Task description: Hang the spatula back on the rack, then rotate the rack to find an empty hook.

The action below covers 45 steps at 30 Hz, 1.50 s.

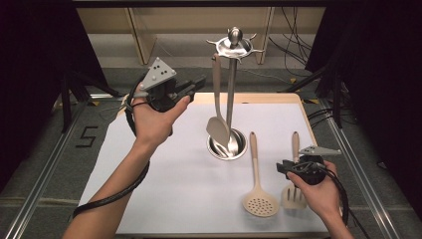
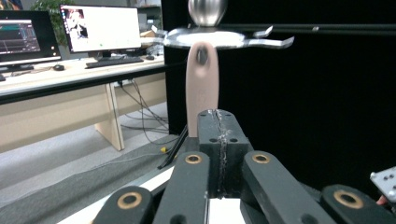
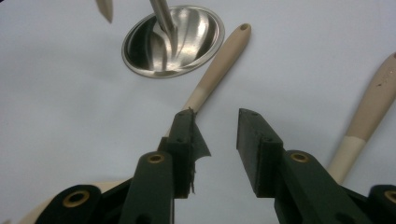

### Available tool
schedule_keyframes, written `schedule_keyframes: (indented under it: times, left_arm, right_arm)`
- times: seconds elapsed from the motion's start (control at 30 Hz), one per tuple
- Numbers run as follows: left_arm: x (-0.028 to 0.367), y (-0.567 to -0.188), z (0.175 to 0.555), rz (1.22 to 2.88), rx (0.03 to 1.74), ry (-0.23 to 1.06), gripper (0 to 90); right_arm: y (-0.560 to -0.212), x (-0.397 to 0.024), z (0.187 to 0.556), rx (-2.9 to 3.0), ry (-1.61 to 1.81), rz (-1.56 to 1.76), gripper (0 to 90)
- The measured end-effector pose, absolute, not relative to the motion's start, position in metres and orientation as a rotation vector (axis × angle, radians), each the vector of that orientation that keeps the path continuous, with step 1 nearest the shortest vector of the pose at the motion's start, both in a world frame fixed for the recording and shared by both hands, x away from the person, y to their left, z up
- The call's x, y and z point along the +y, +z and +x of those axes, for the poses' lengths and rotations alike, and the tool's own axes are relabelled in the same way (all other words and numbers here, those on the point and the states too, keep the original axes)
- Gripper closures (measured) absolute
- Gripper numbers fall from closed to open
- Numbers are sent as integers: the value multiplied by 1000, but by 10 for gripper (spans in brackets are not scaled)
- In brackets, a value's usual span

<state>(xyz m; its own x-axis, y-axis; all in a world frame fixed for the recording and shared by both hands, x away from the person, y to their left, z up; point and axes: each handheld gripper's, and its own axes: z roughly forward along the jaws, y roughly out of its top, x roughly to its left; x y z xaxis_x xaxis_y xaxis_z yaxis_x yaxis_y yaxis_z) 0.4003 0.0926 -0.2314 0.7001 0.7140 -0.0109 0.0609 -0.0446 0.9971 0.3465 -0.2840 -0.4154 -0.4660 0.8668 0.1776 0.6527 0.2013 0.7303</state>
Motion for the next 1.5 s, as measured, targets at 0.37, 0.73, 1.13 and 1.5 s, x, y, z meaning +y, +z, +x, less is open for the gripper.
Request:
schedule_keyframes:
  times: [0.37, 0.73, 1.13, 1.5]
  left_arm:
    - [78, -217, 403, 1516, 627, 583, 891]
    - [66, -207, 414, 1492, 640, 628, 891]
    - [67, -211, 421, 1475, 656, 630, 891]
    - [73, -209, 431, 1467, 700, 638, 891]
  right_arm:
    - [-414, -285, 344, 2184, 1103, 1479, 676]
    - [-414, -287, 346, 2191, 1127, 1435, 675]
    - [-413, -288, 344, 2186, 1098, 1474, 675]
    - [-413, -287, 344, 2183, 1111, 1483, 675]
